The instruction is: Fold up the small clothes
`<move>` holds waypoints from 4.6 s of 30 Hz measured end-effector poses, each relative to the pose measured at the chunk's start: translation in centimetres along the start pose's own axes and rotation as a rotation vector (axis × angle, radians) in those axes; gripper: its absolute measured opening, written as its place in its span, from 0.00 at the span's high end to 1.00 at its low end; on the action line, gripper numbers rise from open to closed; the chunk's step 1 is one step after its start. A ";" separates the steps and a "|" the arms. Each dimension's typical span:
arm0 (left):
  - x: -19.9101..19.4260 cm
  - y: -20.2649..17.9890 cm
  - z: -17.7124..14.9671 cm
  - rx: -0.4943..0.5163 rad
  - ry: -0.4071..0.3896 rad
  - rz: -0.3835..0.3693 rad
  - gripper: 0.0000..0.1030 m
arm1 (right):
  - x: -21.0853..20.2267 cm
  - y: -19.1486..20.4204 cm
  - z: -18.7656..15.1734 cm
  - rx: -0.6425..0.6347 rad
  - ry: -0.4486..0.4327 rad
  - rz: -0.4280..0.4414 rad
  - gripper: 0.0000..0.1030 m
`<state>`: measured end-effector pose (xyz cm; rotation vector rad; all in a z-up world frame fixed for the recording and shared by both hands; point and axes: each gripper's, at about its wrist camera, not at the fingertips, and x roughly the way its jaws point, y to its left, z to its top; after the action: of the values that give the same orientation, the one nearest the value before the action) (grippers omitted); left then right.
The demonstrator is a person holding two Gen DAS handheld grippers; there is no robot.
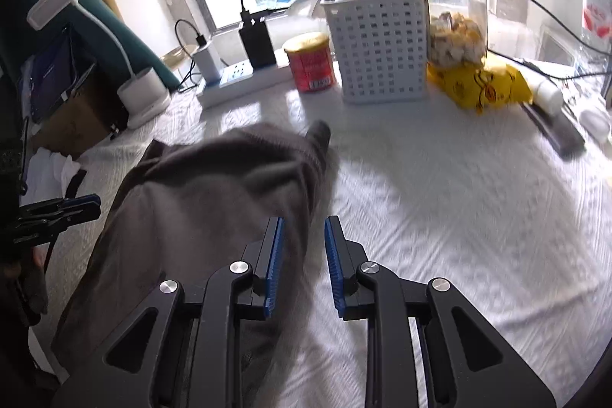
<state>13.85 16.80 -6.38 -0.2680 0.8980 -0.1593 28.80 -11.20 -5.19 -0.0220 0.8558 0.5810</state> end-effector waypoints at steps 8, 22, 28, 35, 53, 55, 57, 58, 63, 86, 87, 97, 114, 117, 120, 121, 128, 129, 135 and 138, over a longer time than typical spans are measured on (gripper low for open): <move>-0.6 -1.2 -4.9 -0.076 0.097 -0.118 0.67 | -0.9 1.8 -2.9 -0.014 0.031 0.013 0.76; -3.8 -3.1 -8.6 0.033 0.080 -0.111 0.97 | -2.2 2.4 -7.3 -0.049 0.067 -0.065 0.71; -3.2 -3.1 -9.7 -0.022 0.125 -0.095 0.90 | -4.1 3.9 -8.8 -0.062 0.061 -0.044 0.70; -3.6 -3.0 -11.1 -0.036 0.108 -0.093 0.72 | -4.3 4.8 -10.6 -0.074 0.090 -0.024 0.70; -3.8 -5.4 -9.4 0.015 0.030 0.030 0.51 | -5.4 4.0 -11.1 -0.057 0.091 0.011 0.67; -3.4 -5.3 -8.8 0.010 0.032 0.046 0.51 | -5.4 3.5 -10.8 -0.051 0.088 0.014 0.56; -3.1 -5.2 -8.2 -0.002 0.034 0.055 0.51 | -5.3 3.1 -10.6 -0.042 0.086 0.018 0.50; -3.0 -5.2 -7.9 -0.004 0.032 0.060 0.51 | -5.2 2.8 -10.5 -0.038 0.086 0.019 0.50; -2.1 -4.9 -6.3 -0.003 0.029 0.081 0.51 | -4.7 1.4 -9.7 -0.018 0.081 0.026 0.50; 0.8 0.0 0.5 -0.076 -0.022 0.119 0.51 | -2.0 -3.1 -3.2 0.024 0.016 -0.019 0.28; 1.0 0.3 0.7 -0.079 -0.023 0.124 0.51 | -1.9 -3.1 -2.9 0.025 0.009 -0.021 0.28; 4.0 3.4 2.2 -0.158 -0.028 0.064 0.36 | 0.7 -2.4 -1.1 0.030 0.015 0.013 0.28; 7.2 -4.1 2.7 0.096 0.070 -0.095 0.16 | 6.0 1.7 -0.4 -0.058 0.035 0.060 0.28; 7.4 -4.9 2.4 0.133 0.065 -0.072 0.16 | 6.6 3.4 -0.7 -0.133 0.049 0.060 0.38; 7.3 -4.8 2.5 0.129 0.060 -0.060 0.25 | 6.9 4.0 -0.7 -0.145 0.049 0.037 0.49; 7.3 -4.9 2.5 0.140 0.059 -0.041 0.32 | 6.9 4.0 -0.6 -0.141 0.048 0.035 0.58; 7.3 -5.6 2.2 0.202 0.051 0.015 0.55 | 6.8 5.0 -0.9 -0.145 0.054 0.084 0.83; 7.2 -5.6 2.2 0.201 0.050 0.017 0.63 | 6.8 5.2 -0.9 -0.147 0.054 0.089 0.83; 6.6 -6.2 1.8 0.202 0.070 -0.014 0.77 | 5.9 5.9 -1.4 -0.128 0.034 0.107 0.85; 5.5 -6.5 1.3 0.179 0.053 -0.057 0.77 | 5.2 6.1 -1.8 -0.118 0.034 0.118 0.85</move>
<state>18.12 9.44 -7.85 -0.1237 0.9227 -0.2990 27.17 -4.05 -8.81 -0.0887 0.8587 0.7432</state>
